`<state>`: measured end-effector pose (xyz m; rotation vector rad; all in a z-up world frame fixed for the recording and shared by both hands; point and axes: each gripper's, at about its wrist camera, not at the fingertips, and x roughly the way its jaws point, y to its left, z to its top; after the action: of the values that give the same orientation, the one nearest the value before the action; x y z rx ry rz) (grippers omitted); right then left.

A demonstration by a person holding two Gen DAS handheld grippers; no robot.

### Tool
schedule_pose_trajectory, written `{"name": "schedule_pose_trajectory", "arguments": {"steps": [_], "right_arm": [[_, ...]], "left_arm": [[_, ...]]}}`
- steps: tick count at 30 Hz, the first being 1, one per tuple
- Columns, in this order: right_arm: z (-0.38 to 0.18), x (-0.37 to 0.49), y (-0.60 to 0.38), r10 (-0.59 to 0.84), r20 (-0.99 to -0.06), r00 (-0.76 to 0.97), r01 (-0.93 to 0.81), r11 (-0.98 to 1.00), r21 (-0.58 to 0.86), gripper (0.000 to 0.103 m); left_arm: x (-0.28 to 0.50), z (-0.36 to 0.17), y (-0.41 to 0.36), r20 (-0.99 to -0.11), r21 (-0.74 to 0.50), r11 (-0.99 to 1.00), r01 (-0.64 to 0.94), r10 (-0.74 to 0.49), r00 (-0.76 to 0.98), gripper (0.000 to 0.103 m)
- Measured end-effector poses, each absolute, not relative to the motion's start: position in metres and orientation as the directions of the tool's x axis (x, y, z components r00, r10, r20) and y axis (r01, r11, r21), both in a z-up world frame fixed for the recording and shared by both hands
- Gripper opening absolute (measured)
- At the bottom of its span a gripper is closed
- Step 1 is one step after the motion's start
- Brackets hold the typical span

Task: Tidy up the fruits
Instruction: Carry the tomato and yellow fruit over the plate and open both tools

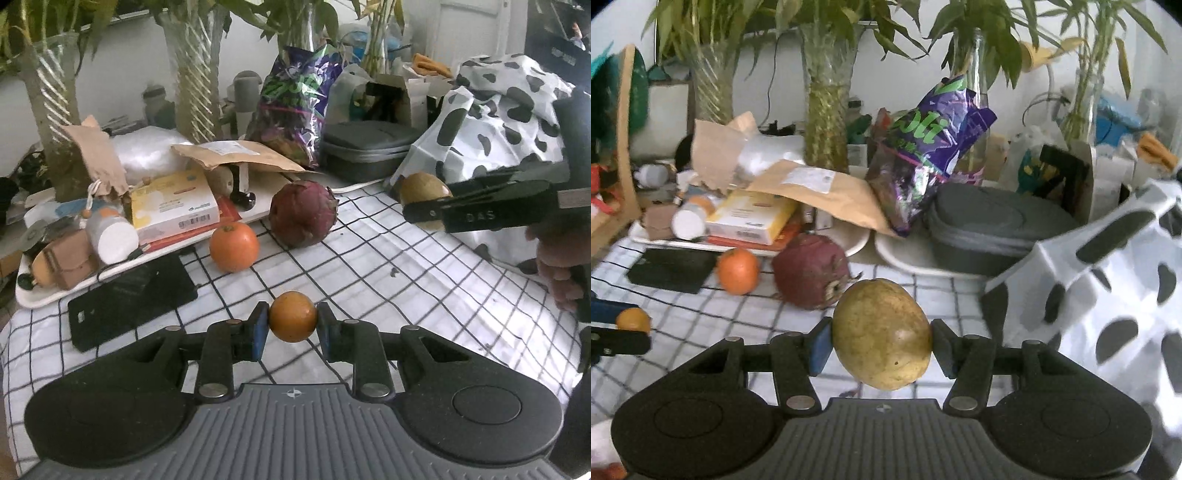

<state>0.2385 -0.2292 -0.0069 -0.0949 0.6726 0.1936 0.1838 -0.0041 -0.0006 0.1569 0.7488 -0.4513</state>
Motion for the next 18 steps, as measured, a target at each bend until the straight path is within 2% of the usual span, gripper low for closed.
{"name": "schedule_pose_trajectory", "arguments": {"steps": [6,18], "right_arm": [[0.003,0.203,-0.231,0.206,-0.626,0.752,-0.224,0.973,0.050,0.057],[0.009,0.132,-0.223,0.285,-0.630,0.723,-0.281,0.953,0.109,0.058]], "left_arm": [[0.155,0.006,-0.004,-0.680,-0.032,0.894,0.446,-0.347,0.646,0.027],[0.097,0.006,-0.007,-0.687,-0.043,0.892,0.450,-0.354,0.635,0.027]]}}
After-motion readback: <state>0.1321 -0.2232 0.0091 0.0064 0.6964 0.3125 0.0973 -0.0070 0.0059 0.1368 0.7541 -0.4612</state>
